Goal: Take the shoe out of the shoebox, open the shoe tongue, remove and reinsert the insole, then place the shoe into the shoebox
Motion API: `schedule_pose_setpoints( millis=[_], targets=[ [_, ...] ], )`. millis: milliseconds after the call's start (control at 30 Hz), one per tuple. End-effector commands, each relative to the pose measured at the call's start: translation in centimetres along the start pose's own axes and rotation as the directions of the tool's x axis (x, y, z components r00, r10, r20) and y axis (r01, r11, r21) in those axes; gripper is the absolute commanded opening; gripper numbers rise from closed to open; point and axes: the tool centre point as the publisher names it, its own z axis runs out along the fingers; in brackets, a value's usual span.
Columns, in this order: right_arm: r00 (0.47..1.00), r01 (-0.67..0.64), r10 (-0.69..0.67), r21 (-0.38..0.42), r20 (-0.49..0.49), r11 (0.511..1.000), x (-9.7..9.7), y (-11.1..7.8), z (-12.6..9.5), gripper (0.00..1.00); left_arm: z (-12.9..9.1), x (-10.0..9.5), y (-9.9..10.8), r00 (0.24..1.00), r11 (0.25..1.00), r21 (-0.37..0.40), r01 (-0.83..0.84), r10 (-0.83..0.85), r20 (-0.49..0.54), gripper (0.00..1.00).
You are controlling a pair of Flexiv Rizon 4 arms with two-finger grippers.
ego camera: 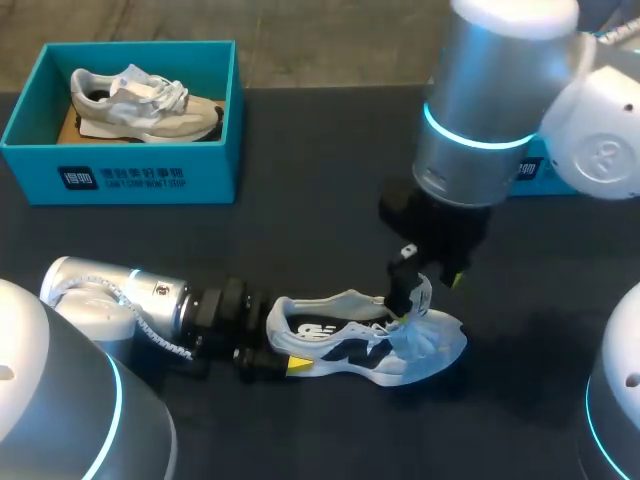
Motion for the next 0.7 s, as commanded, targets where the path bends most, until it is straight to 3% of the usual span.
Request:
schedule_pose_setpoints(
  millis=[33, 100, 167, 300, 400, 700],
  targets=[
    [0.967, 0.159, -0.167, 0.056, 0.191, 0.986, 1.9, 2.2, -1.5, 1.00, 0.1, 0.1, 0.2, 1.000, 1.000, -0.001, 0.001, -0.001, 0.001, 0.00],
    [0.949, 0.234, -0.245, 0.078, 0.199, 0.969, 2.5, 2.9, -1.7, 0.44, 0.1, 0.1, 0.2, 1.000, 1.000, -0.001, 0.001, -0.001, 0.001, 0.00],
    [0.926, 0.314, -0.323, 0.076, 0.195, 0.946, 3.0, 3.5, -1.9, 0.00, 0.1, 0.1, 0.2, 1.000, 1.000, -0.001, 0.001, -0.001, 0.001, 0.00],
    [0.867, 0.453, -0.452, 0.050, 0.207, 0.890, 3.9, 4.1, -2.0, 0.00, 0.1, 0.1, 0.2, 1.000, 1.000, -0.001, 0.001, -0.001, 0.001, 0.00],
    [0.776, 0.592, -0.585, 0.047, 0.236, 0.804, 4.9, 4.4, -1.8, 0.00, 0.1, 0.1, 0.2, 1.000, 1.000, -0.001, 0.001, -0.001, 0.001, 0.00],
    [0.776, 0.592, -0.585, 0.047, 0.236, 0.804, 4.9, 4.4, -1.8, 0.00, 0.1, 0.1, 0.2, 1.000, 1.000, -0.001, 0.001, -0.001, 0.001, 0.00]
  ],
)
